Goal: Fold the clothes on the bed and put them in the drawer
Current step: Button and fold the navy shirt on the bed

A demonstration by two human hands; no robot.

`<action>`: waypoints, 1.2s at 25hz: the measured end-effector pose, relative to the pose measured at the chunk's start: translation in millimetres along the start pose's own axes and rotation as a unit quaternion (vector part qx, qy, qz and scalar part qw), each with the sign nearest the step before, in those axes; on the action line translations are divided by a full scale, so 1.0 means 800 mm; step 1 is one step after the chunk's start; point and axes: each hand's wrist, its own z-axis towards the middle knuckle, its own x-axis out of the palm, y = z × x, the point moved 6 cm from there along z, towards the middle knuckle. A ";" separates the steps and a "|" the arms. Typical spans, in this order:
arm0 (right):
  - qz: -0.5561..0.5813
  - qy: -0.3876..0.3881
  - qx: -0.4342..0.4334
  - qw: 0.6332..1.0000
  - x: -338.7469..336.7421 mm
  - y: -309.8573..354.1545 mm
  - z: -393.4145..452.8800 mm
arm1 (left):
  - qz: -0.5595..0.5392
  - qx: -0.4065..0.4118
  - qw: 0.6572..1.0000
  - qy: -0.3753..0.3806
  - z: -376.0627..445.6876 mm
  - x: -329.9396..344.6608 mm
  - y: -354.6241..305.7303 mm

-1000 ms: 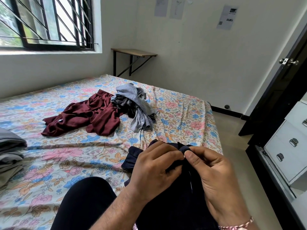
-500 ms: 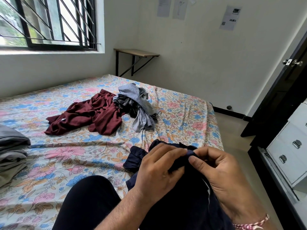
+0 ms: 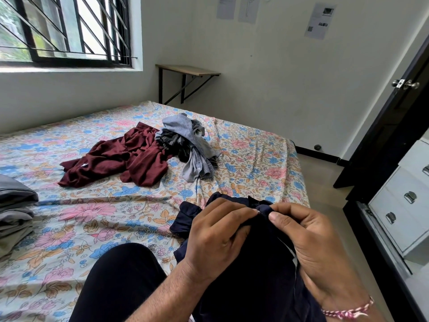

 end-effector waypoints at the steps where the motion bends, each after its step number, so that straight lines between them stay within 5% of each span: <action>1: -0.010 -0.004 -0.009 1.000 -0.001 0.001 -0.001 | -0.003 0.005 1.000 0.002 0.000 0.001 -0.001; 15: -0.126 0.066 -0.080 0.987 -0.015 -0.007 0.002 | -0.017 -0.006 0.998 0.067 -0.007 0.022 -0.007; 22: -0.365 0.099 -0.038 0.925 -0.027 -0.024 0.002 | -0.047 -0.059 0.960 0.270 -0.017 0.046 0.007; 30: -0.373 -0.006 -0.122 0.920 -0.022 -0.016 -0.006 | -0.030 -0.150 0.957 0.247 -0.016 0.039 0.020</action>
